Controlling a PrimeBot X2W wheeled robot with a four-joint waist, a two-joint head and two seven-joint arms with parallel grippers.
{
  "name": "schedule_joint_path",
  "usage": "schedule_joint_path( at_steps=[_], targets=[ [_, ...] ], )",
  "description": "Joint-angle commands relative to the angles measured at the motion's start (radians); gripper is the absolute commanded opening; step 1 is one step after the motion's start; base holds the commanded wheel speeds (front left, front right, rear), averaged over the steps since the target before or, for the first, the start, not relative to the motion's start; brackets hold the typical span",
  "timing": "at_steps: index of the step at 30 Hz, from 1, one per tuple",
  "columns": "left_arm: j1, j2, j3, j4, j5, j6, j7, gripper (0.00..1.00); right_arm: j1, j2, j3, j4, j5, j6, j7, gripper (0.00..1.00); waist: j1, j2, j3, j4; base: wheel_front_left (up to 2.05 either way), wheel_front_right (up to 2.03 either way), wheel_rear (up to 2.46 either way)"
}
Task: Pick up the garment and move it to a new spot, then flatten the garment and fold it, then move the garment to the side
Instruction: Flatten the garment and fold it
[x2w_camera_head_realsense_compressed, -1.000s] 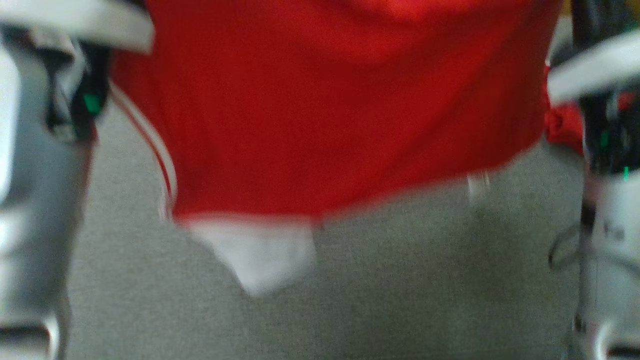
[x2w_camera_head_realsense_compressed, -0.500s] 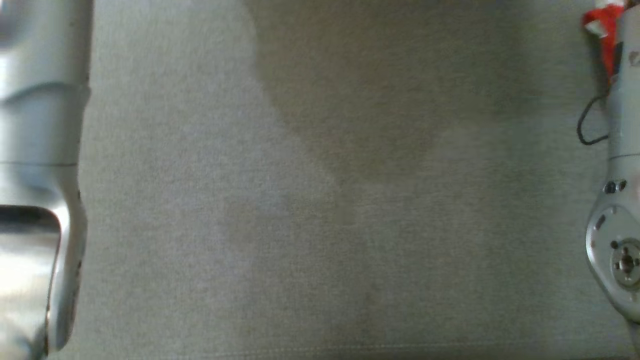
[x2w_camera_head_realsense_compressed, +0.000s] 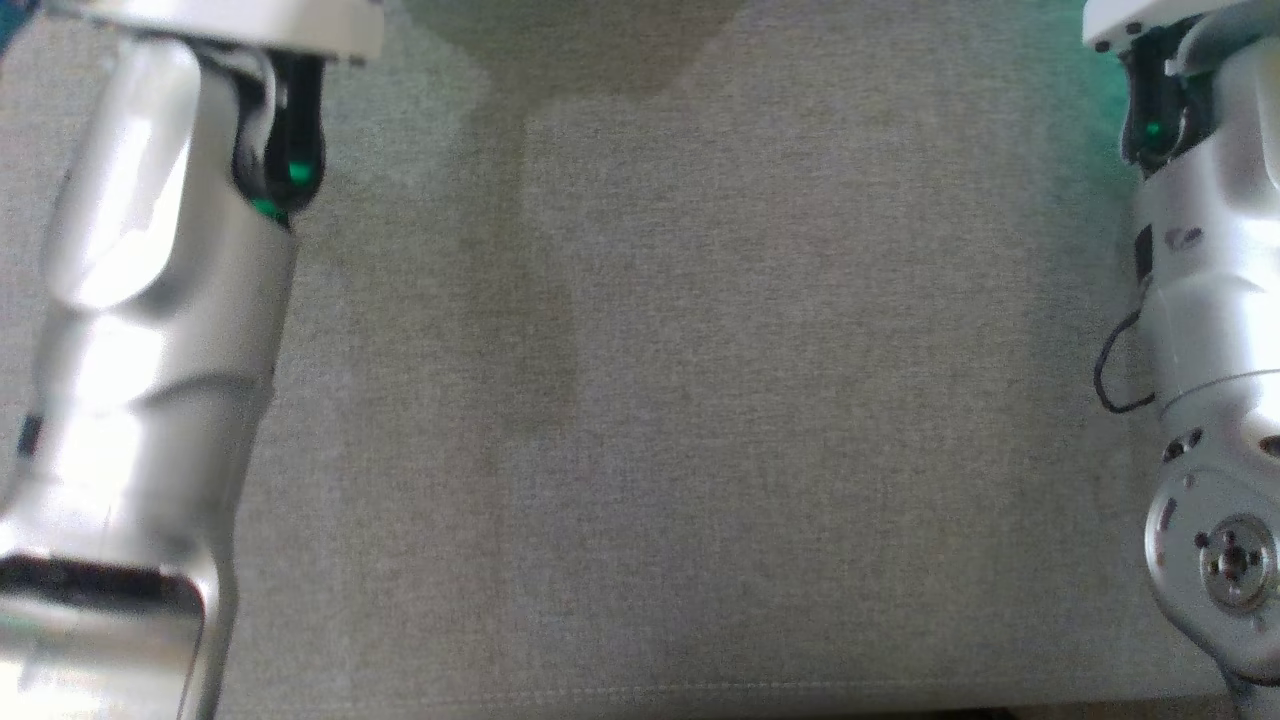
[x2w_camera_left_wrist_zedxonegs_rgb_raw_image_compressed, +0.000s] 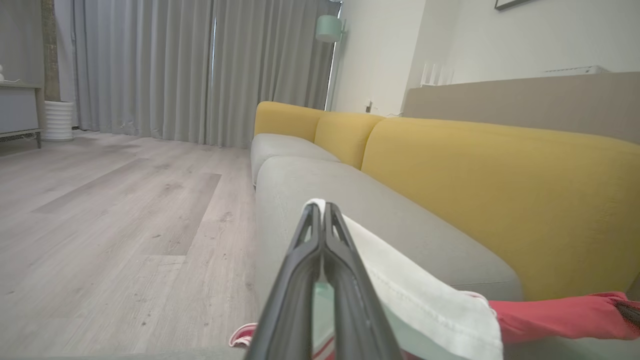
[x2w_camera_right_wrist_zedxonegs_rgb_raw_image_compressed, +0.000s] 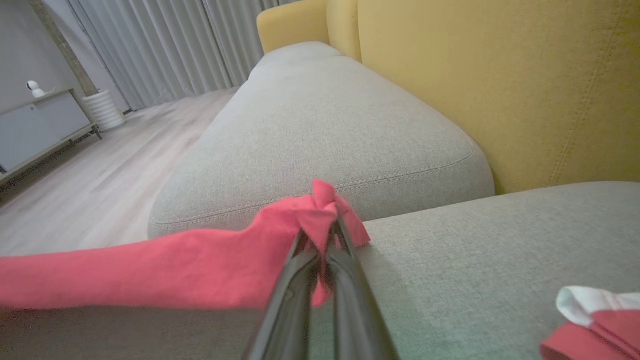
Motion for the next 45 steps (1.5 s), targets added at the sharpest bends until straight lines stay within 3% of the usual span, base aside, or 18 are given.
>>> schedule_joint_path(
  at_steps=[1, 10, 24, 29, 36, 45],
  targets=[
    [-0.002, 0.052, 0.034, -0.058, -0.006, -0.003, -0.008, 0.00, -0.013, 0.019, 0.021, -0.036, 0.019, 0.007, -0.014, 0.00, -0.0002, 0.0001, -0.008, -0.007, 0.00, 0.00, 0.00],
    [0.368, 0.099, 0.102, -0.347, -0.020, 0.013, -0.011, 0.00, 0.225, 0.019, 0.133, -0.218, 0.234, 0.007, -0.017, 0.00, -0.0002, 0.0001, -0.108, -0.033, 0.00, 0.00, 0.00],
    [0.946, 0.103, 0.097, -0.727, -0.037, 0.122, 0.009, 0.00, 0.663, 0.020, 0.200, -0.456, 0.364, 0.007, 0.009, 0.00, -0.0002, 0.0001, -0.344, -0.015, 0.00, 0.00, 0.00],
    [1.112, 0.106, 0.060, -0.803, -0.025, 0.158, 0.035, 0.00, 0.880, 0.020, 0.155, -0.593, 0.407, 0.007, 0.057, 0.00, -0.0002, 0.0001, -0.423, 0.007, 0.00, 0.00, 0.00],
    [1.236, 0.110, 0.027, -0.846, -0.035, 0.177, 0.061, 0.00, 1.093, 0.020, 0.138, -0.731, 0.463, 0.007, 0.106, 0.00, -0.0002, 0.0001, -0.456, 0.002, 0.00, 0.00, 0.00],
    [1.220, 0.096, -0.004, -0.779, -0.053, 0.156, 0.073, 0.00, 1.123, 0.020, 0.139, -0.708, 0.470, 0.007, 0.138, 0.00, -0.0002, 0.0001, -0.437, -0.011, 0.00, 0.00, 0.00]
  ],
)
